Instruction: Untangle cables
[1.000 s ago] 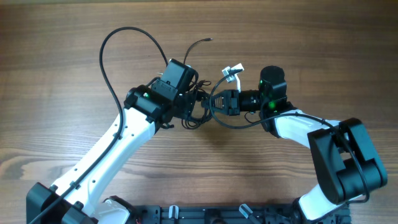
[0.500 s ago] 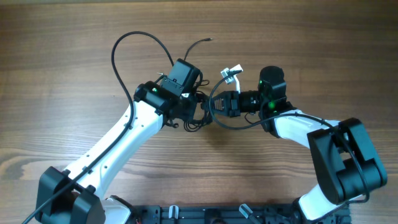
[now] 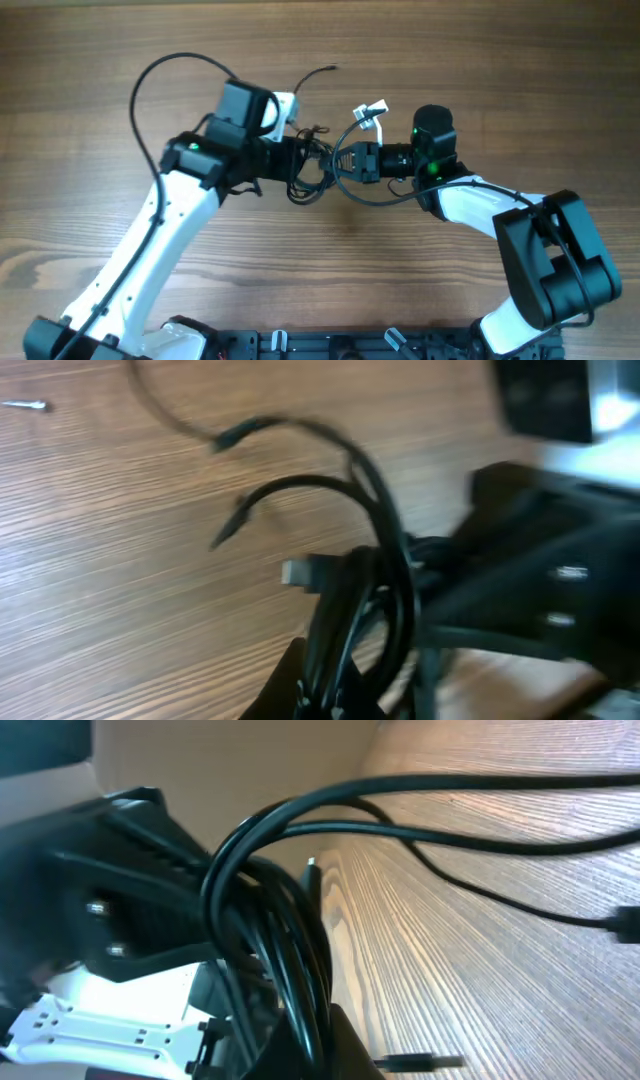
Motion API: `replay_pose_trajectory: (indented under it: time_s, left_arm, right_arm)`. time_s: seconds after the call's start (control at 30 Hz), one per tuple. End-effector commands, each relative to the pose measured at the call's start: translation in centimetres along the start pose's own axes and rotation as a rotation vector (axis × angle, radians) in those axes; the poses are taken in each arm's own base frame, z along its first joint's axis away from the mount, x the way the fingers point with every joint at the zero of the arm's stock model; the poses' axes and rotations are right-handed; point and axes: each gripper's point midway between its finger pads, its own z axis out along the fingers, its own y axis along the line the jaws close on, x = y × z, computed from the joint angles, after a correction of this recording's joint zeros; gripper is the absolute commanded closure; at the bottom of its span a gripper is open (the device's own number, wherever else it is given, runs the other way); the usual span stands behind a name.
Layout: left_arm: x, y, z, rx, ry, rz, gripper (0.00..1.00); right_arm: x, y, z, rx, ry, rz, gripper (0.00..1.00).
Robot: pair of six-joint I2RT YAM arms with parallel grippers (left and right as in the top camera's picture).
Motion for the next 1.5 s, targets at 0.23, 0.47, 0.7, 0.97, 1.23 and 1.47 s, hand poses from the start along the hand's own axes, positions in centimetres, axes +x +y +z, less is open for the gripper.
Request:
replay_pose_trajectory:
  time_s: [0.23, 0.47, 0.7, 0.97, 1.23, 1.47]
  left_arm:
    - [-3.6, 3.2, -2.8, -0.043, -0.176, -0.306, 0.96]
    - [-4.7, 6.9, -3.7, -0.181, -0.334, -0.807, 0.96]
    - [-4.4, 5.4, -2.9, -0.190, -0.323, -0.773, 0.96]
    - [-4.2, 3.6, -2.4, -0.170, -0.308, -0.721, 0.96]
    - [-6.5, 6.6, -4.7, -0.253, -0.474, -0.751, 0.96]
    - [-8.2, 8.3, -7.7, -0.192, -0.569, -0.803, 0.96]
  right_arm:
    - [-2.0, -3.1, -2.4, 0.102, -0.121, 0.117, 0.00]
    - [-1.1, -1.5, 1.5, 0.088, -0.117, 0.186, 0.06]
    - [-3.3, 0.1, 4.0, 0.080, -0.293, 0.280, 0.36]
    - [-3.6, -0.2, 3.9, 0.088, -0.318, 0.326, 0.78]
    - [-0.3, -5.3, 3.0, 0.285, -0.237, 0.426, 0.96]
    - [-1.7, -7.8, -1.6, 0.359, -0.229, 0.208, 0.95]
